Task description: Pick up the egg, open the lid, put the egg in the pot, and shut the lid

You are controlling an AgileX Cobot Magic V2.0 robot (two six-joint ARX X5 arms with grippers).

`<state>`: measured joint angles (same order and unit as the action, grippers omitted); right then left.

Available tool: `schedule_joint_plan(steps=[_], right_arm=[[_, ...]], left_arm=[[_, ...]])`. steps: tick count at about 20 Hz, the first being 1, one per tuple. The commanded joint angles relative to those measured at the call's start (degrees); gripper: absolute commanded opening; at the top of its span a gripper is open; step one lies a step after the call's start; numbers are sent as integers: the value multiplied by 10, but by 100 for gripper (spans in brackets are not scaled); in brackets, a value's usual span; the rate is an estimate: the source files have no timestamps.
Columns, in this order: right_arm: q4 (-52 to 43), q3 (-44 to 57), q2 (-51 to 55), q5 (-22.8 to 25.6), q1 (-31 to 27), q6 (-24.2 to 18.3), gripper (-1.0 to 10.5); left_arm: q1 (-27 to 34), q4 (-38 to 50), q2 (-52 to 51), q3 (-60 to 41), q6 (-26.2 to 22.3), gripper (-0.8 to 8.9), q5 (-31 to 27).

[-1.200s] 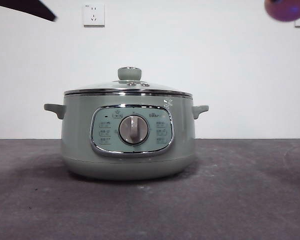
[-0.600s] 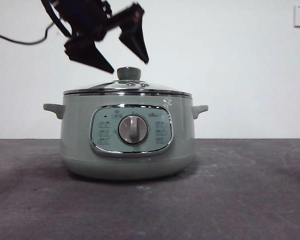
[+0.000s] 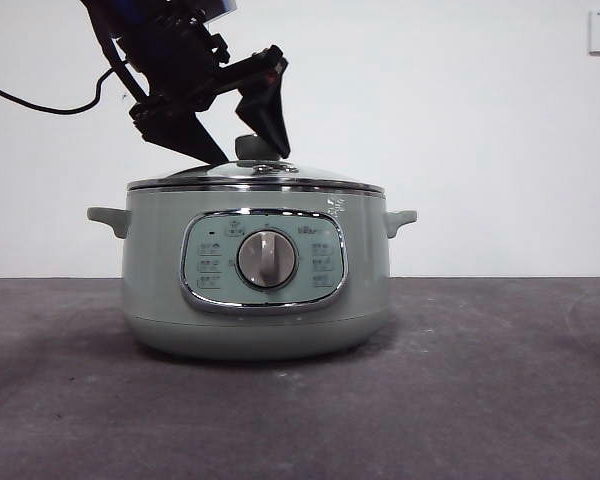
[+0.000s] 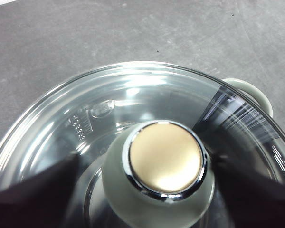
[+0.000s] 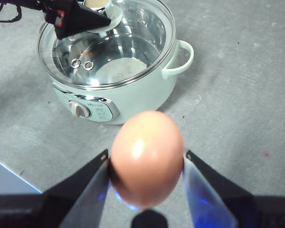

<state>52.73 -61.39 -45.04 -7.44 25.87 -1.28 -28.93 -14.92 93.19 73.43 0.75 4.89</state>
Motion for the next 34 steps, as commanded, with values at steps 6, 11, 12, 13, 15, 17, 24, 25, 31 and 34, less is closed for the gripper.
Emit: schedule_joint_plan(steps=[6, 11, 12, 13, 15, 17, 24, 25, 31, 34], right_arm=[[-2, 1, 1, 0, 0, 3, -13], [1, 1, 1, 0, 0, 3, -12], [0, 1, 0, 0, 0, 3, -12], [0, 1, 0, 0, 0, 3, -12], [0, 1, 0, -1, 0, 3, -12], [-5, 1, -3, -1, 0, 3, -12], [-83, 1, -72, -48, 2, 3, -13], [-106, 1, -90, -49, 5, 3, -13], [-181, -74, -266, -46, 58, -12, -13], [-186, -160, -382, -43, 77, -28, -13]], left_arm=[[-4, 10, 2, 0, 8, -8, 1], [-3, 9, -7, 0, 8, -8, 1], [-3, 9, -14, 1, 8, -8, 1], [-3, 9, -23, 1, 8, -8, 1], [-3, 9, -45, 1, 8, -8, 1], [-3, 3, -74, 1, 8, -8, 1], [-3, -99, -220, 1, -5, -8, -3], [-3, -119, -245, 1, -6, -8, -4], [-3, -231, -388, 1, -5, -8, -21], [-3, -276, -438, 1, -5, -8, -26]])
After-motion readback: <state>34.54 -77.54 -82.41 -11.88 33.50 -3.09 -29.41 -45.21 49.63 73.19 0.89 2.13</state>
